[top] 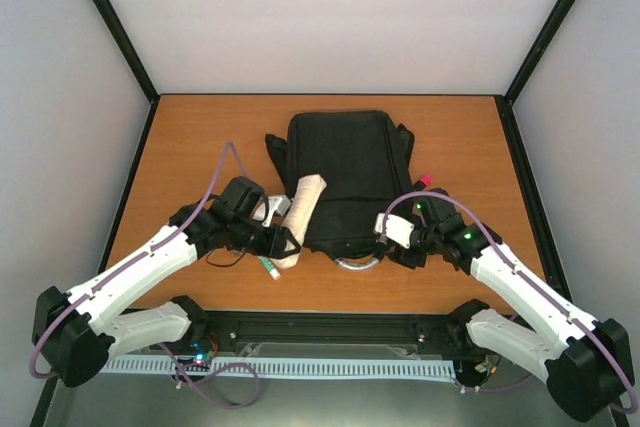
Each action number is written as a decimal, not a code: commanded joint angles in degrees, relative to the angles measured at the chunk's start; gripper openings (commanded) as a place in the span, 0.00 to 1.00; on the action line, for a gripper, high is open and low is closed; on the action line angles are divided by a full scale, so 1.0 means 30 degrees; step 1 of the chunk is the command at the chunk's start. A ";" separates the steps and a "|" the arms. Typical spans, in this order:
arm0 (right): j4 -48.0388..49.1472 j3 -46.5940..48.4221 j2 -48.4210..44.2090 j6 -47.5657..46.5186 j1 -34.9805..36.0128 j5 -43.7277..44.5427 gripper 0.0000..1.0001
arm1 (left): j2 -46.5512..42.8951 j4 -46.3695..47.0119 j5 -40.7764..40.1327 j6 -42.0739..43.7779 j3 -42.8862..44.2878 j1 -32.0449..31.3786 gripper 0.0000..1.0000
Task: Pack the student bag
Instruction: Place the stationery in the student bag.
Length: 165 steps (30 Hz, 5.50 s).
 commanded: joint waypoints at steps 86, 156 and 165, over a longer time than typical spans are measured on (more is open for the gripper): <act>0.1358 1.3805 0.6845 0.6134 0.1975 0.1696 0.03 | 0.2851 -0.0309 0.0191 0.1060 0.1748 -0.2702 0.23; 0.6667 0.3077 0.0809 0.4743 0.1123 -0.2130 0.03 | 0.7466 1.8502 -1.8141 -0.3895 -0.4234 -0.9923 0.01; 0.6675 0.2941 0.0825 0.4709 0.0926 -0.2023 0.03 | 1.0969 2.1955 -2.0546 -0.3083 -0.2322 -0.9669 0.01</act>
